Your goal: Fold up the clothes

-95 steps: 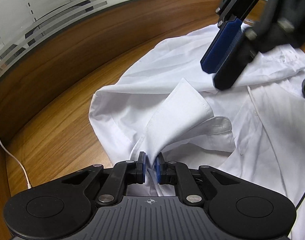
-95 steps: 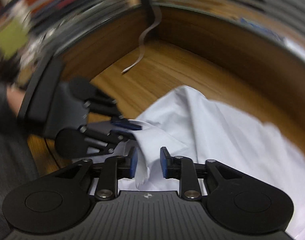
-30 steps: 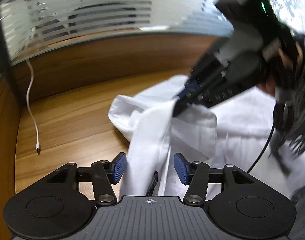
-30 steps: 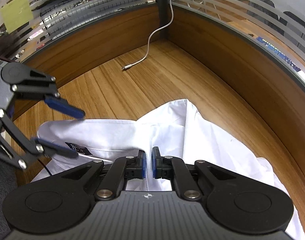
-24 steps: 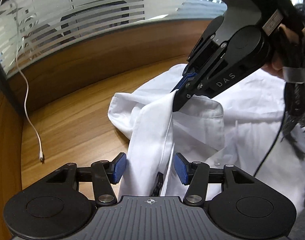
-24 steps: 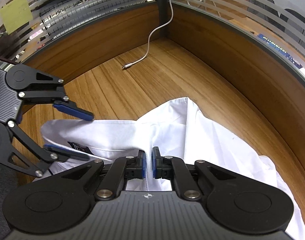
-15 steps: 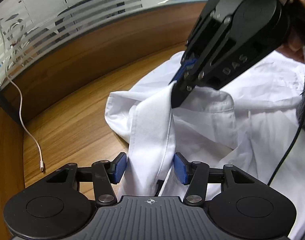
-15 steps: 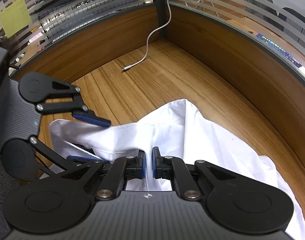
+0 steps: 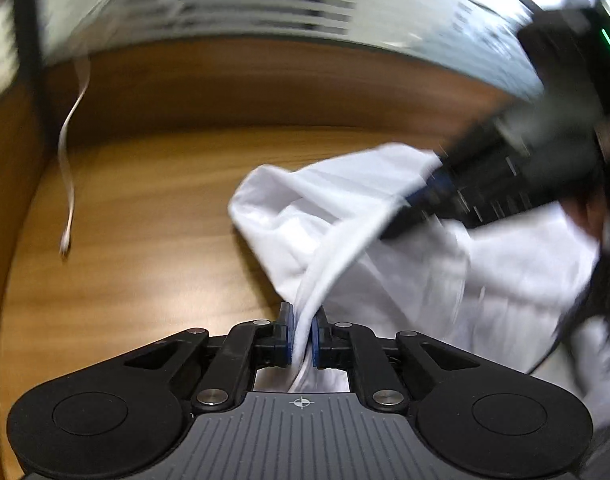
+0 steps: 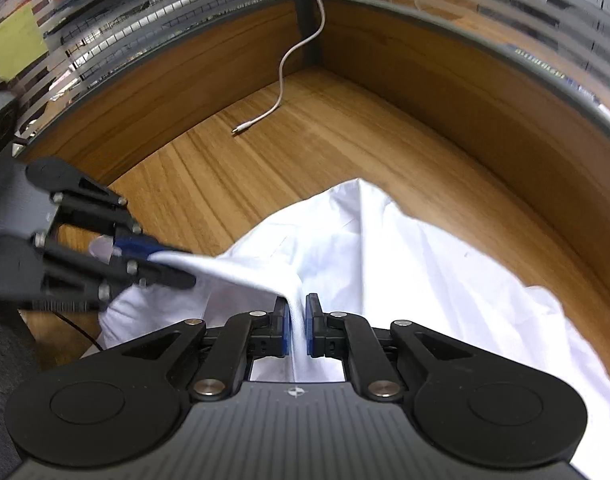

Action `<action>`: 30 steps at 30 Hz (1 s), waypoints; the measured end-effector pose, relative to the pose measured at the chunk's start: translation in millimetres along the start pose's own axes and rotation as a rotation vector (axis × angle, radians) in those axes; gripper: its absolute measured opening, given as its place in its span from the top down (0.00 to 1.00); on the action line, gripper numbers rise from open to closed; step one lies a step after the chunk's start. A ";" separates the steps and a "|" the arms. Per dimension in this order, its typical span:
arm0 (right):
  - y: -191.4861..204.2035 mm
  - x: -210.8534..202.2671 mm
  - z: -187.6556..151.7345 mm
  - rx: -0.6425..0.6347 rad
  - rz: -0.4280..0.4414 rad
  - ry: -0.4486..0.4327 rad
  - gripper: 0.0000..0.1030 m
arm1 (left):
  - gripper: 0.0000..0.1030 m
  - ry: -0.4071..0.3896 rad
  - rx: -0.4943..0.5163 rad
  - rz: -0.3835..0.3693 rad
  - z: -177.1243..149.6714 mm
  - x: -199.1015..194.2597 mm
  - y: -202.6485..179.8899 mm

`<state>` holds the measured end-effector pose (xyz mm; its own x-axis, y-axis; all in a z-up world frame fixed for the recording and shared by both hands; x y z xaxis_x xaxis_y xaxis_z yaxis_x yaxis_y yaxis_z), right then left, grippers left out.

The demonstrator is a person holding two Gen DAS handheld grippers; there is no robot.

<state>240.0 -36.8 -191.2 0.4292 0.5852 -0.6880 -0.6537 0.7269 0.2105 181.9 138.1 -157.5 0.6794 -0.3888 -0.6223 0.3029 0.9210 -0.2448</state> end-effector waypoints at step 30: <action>59.2 66.4 -11.6 0.220 0.265 0.018 0.25 | 0.87 0.127 -0.405 -0.164 -5.4 28.7 44.9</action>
<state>222.5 41.0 -232.4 0.2503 0.7592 -0.6008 -0.5899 0.6116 0.5272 211.4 168.5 -190.4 0.5489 -0.5480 -0.6312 0.0972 0.7918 -0.6030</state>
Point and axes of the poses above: each gripper's, at about its wrist camera, not at the fingertips, and x roughly the way its jaws point, y to its left, z to its top, the point moved 9 cm from there along x, roughly the way its jaws point, and after that the axes turned 14 degrees about -y, right-handed, at the moved point
